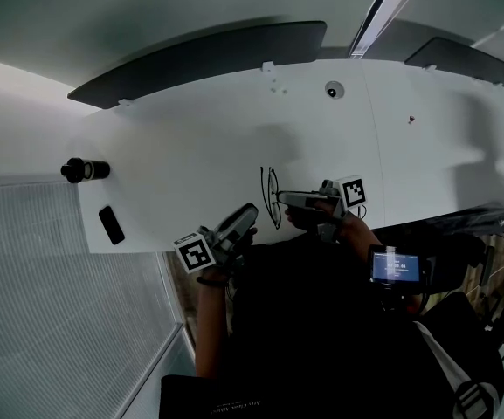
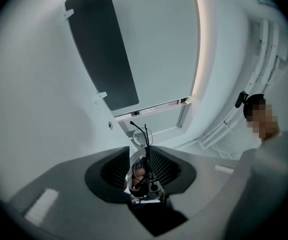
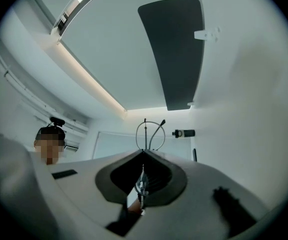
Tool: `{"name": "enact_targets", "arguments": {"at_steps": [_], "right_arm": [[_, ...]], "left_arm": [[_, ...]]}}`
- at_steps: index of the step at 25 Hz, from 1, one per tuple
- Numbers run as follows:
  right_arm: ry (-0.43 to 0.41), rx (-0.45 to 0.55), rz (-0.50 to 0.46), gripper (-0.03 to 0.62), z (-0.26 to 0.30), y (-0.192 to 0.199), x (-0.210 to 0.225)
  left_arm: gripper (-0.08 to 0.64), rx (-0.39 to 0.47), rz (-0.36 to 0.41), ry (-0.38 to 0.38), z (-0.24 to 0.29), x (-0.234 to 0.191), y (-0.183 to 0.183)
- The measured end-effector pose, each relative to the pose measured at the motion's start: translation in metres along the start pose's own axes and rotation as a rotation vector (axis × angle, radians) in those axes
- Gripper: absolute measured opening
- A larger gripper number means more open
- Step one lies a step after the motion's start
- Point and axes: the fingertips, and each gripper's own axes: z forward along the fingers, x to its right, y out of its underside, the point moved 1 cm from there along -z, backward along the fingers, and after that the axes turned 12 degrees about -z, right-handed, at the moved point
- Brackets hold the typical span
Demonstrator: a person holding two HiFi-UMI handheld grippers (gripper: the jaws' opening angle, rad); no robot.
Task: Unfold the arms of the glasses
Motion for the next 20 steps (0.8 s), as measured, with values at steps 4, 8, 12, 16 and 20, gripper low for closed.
{"name": "enact_targets", "arguments": {"at_steps": [4,8,12,16,20], "right_arm": [[0.0,0.001,0.009,0.011,0.0,0.001,0.001],[0.011,-0.017,0.023,0.011,0.0,0.006,0.008],[0.007,-0.031,0.026,0.011,0.001,0.009,0.007],[0.006,-0.037,0.027,0.011,0.002,0.011,0.007],[0.007,-0.05,0.026,0.011,0.004,0.014,0.008]], "left_arm": [[0.14,-0.026,0.004,-0.003,0.005,0.009,0.001],[0.161,-0.003,-0.023,0.004,0.009,0.012,-0.006],[0.16,-0.006,-0.05,0.012,0.016,0.012,-0.008],[0.153,-0.028,-0.062,0.016,0.02,0.012,-0.005],[0.152,-0.029,-0.075,0.008,0.021,0.006,-0.006]]}}
